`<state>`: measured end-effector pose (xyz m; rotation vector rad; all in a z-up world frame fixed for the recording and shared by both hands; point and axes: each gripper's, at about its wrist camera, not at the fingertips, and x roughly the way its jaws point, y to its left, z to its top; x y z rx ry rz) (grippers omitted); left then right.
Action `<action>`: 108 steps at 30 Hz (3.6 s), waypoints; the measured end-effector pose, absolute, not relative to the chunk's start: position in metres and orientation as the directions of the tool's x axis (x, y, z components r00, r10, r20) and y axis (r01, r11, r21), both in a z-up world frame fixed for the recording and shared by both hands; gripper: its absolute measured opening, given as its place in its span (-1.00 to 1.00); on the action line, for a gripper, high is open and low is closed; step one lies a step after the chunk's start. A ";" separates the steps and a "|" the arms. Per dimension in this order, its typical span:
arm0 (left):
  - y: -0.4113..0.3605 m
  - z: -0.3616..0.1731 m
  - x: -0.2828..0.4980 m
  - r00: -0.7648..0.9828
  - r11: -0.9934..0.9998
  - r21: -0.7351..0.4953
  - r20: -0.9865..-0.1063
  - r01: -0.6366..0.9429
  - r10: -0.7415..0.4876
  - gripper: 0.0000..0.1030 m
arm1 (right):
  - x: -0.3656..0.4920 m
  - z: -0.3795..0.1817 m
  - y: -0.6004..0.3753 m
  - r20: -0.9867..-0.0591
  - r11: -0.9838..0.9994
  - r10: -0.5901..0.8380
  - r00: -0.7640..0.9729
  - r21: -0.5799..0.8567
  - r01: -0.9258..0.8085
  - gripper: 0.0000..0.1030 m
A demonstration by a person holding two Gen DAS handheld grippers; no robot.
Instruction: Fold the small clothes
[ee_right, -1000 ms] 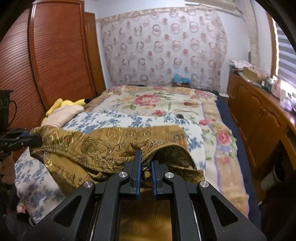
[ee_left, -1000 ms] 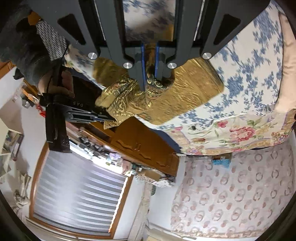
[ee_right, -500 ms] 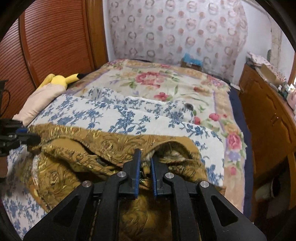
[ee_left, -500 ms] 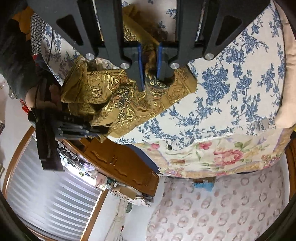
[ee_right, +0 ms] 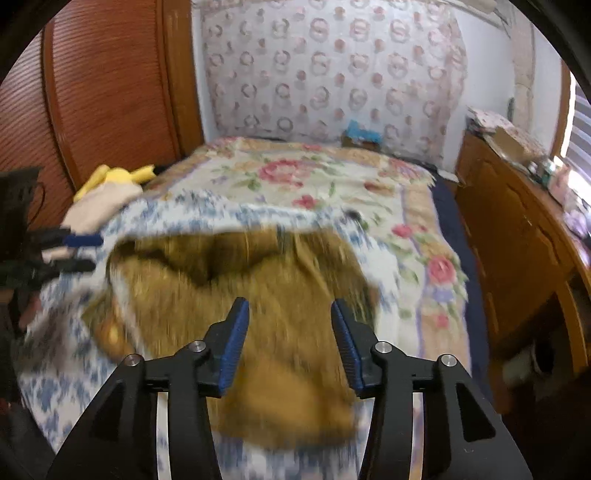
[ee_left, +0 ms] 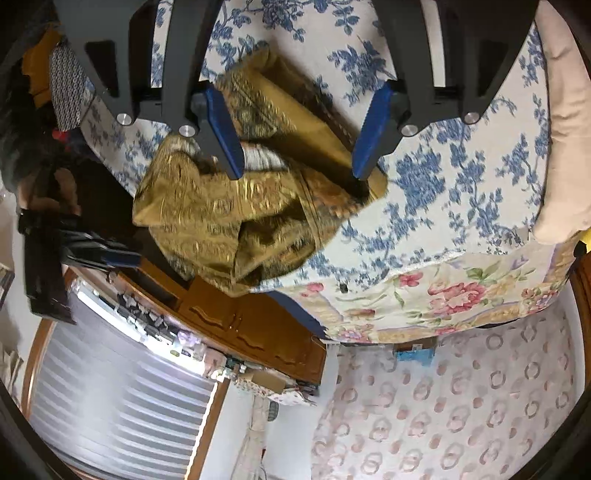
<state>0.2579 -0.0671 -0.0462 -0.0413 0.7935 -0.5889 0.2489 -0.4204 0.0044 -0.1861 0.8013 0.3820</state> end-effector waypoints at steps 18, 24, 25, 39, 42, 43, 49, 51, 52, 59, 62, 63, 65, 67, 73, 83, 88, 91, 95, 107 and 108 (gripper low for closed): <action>-0.078 -0.093 0.257 0.530 0.859 -0.184 -0.720 0.477 -0.449 0.18 | 0.237 -0.047 -0.440 -0.779 0.924 0.358 0.515 0.217 -0.315 -0.86; -0.068 -0.075 0.252 0.583 0.872 -0.180 -0.680 0.455 -0.444 0.18 | 0.269 0.007 -0.432 -0.677 0.899 0.407 0.612 0.180 -0.399 -0.92; -0.067 -0.072 0.252 0.588 0.873 -0.183 -0.675 0.452 -0.446 0.18 | 0.278 0.013 -0.430 -0.668 0.898 0.409 0.621 0.176 -0.403 -0.93; -0.085 -0.068 0.292 0.540 0.869 -0.154 -0.728 0.470 -0.421 0.18 | 0.352 -0.027 -0.441 -0.714 0.918 0.383 0.586 0.227 -0.325 -0.63; -0.091 -0.068 0.315 0.550 0.878 -0.140 -0.731 0.459 -0.404 0.18 | 0.353 -0.020 -0.451 -0.704 0.907 0.417 0.574 0.279 -0.317 -0.27; -0.093 -0.068 0.321 0.559 0.883 -0.128 -0.731 0.452 -0.392 0.18 | 0.352 -0.017 -0.456 -0.702 0.903 0.427 0.569 0.295 -0.313 -0.18; -0.086 -0.076 0.358 0.594 0.926 -0.097 -0.741 0.364 -0.312 0.18 | 0.337 0.005 -0.466 -0.688 0.914 0.395 0.608 0.231 -0.333 -0.05; -0.081 -0.078 0.364 0.597 0.934 -0.102 -0.745 0.341 -0.300 0.18 | 0.330 0.006 -0.461 -0.696 0.922 0.359 0.622 0.161 -0.352 0.00; -0.080 -0.079 0.365 0.598 0.935 -0.098 -0.745 0.340 -0.295 0.18 | 0.327 0.003 -0.456 -0.705 0.921 0.344 0.620 0.123 -0.370 0.01; -0.067 -0.078 0.350 0.584 0.926 -0.147 -0.739 0.347 -0.336 0.18 | 0.345 -0.038 -0.432 -0.774 0.924 0.234 0.589 -0.011 -0.381 0.05; -0.059 -0.081 0.335 0.560 0.917 -0.182 -0.744 0.354 -0.364 0.18 | 0.362 -0.049 -0.436 -0.790 0.929 0.242 0.564 0.021 -0.369 0.06; -0.057 -0.083 0.332 0.550 0.915 -0.194 -0.748 0.355 -0.372 0.18 | 0.366 -0.053 -0.435 -0.800 0.927 0.252 0.544 0.037 -0.374 0.08; -0.051 -0.088 0.325 0.527 0.907 -0.232 -0.752 0.351 -0.396 0.18 | 0.372 -0.061 -0.435 -0.816 0.927 0.255 0.518 0.055 -0.370 0.10; -0.050 -0.093 0.321 0.504 0.895 -0.273 -0.750 0.353 -0.428 0.18 | 0.374 -0.068 -0.436 -0.826 0.927 0.268 0.496 0.080 -0.367 0.13; -0.063 -0.098 0.317 0.471 0.873 -0.313 -0.747 0.374 -0.470 0.18 | 0.372 -0.074 -0.436 -0.824 0.928 0.286 0.489 0.112 -0.355 0.15; -0.068 -0.098 0.319 0.437 0.818 -0.418 -0.697 0.395 -0.568 -0.83 | 0.360 -0.072 -0.432 -0.817 0.901 0.345 0.462 0.150 -0.408 -0.63; -0.060 -0.073 0.303 0.460 0.779 -0.445 -0.634 0.442 -0.622 -0.92 | 0.339 -0.042 -0.425 -0.758 0.896 0.357 0.545 0.112 -0.430 -0.82; -0.052 -0.048 0.284 0.488 0.764 -0.434 -0.593 0.477 -0.641 -0.92 | 0.326 -0.018 -0.408 -0.725 0.886 0.360 0.587 0.067 -0.460 -0.83; -0.028 -0.012 0.258 0.551 0.764 -0.415 -0.530 0.494 -0.644 -0.93 | 0.315 0.015 -0.378 -0.680 0.855 0.400 0.614 0.035 -0.518 -0.83; 0.132 0.014 0.191 0.767 0.883 -0.378 -0.465 0.279 -0.441 -0.93 | 0.339 0.064 -0.208 -0.605 0.681 0.576 0.551 -0.019 -0.732 -0.83; 0.144 0.012 0.186 0.777 0.888 -0.381 -0.465 0.257 -0.424 -0.93 | 0.342 0.065 -0.186 -0.602 0.659 0.590 0.538 -0.026 -0.752 -0.83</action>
